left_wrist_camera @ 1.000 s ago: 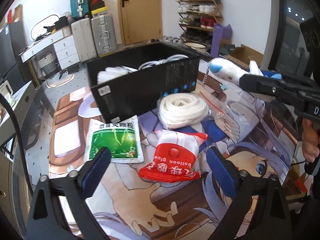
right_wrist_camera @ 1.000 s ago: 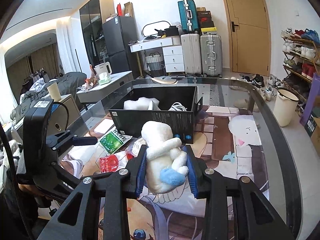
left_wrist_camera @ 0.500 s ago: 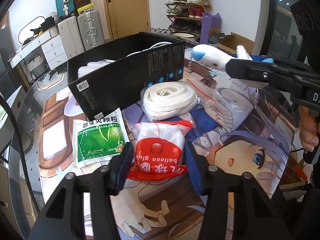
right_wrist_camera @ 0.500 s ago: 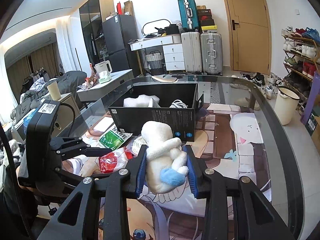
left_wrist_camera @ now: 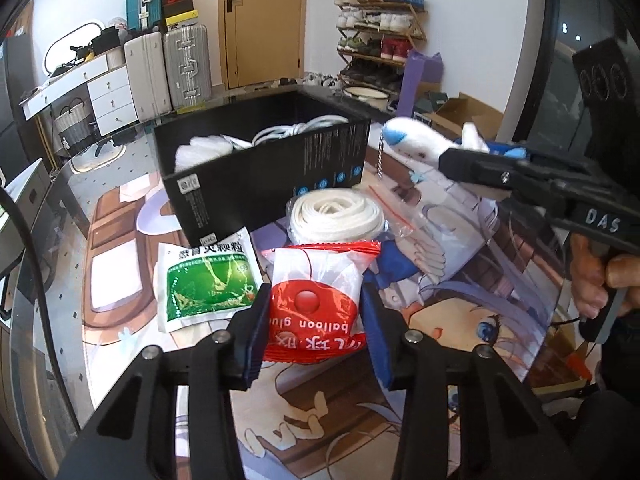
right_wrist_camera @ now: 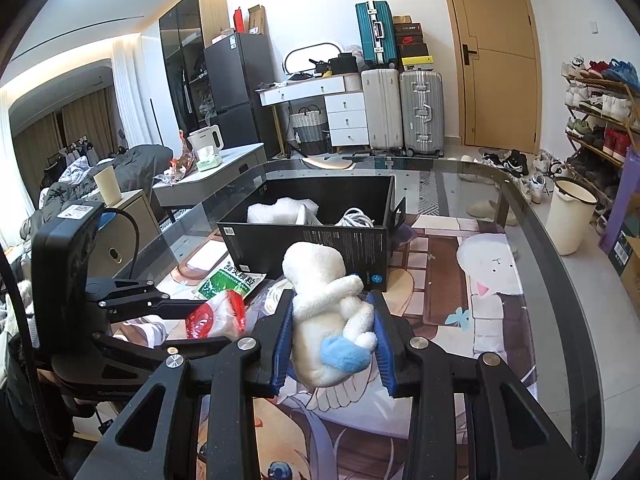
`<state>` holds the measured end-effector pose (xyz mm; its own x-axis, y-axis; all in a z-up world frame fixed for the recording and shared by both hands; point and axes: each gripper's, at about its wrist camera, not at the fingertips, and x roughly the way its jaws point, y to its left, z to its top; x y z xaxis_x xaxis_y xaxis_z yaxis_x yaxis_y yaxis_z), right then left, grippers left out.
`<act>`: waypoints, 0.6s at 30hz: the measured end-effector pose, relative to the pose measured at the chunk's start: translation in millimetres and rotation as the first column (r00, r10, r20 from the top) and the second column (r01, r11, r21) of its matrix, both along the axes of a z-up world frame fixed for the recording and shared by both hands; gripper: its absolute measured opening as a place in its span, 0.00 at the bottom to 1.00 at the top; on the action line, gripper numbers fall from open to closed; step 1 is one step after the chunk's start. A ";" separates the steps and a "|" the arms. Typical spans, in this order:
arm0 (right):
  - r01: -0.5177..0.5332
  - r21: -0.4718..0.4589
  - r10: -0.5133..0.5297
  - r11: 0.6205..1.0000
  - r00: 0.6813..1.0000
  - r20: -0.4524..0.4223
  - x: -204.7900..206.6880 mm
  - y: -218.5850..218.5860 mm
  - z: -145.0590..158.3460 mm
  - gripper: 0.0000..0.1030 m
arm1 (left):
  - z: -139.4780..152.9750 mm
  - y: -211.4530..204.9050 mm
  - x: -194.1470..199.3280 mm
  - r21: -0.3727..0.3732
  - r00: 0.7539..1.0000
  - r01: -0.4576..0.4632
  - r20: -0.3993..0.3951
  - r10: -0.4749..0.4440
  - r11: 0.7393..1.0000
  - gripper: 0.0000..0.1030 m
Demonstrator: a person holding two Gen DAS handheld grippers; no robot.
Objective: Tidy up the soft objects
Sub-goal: 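Grasp the red balloon glue packet with the left tool while right holds the plush, then carry the red packet and plush toy into the black box and release both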
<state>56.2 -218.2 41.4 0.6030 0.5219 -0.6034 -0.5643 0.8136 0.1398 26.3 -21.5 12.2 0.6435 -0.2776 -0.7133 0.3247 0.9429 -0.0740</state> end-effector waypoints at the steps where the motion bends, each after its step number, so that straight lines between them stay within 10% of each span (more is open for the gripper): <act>1: 0.000 0.001 0.000 1.000 1.000 0.002 -0.5 0.0 0.8 0.35 | 1.8 1.8 -0.5 -0.006 1.000 -0.004 0.003 0.004 1.000 0.41; 18: -0.011 -0.002 0.011 1.000 0.999 0.046 8.4 14.7 17.4 0.34 | 42.7 29.5 8.5 -0.103 0.989 -0.104 0.093 0.114 0.989 0.41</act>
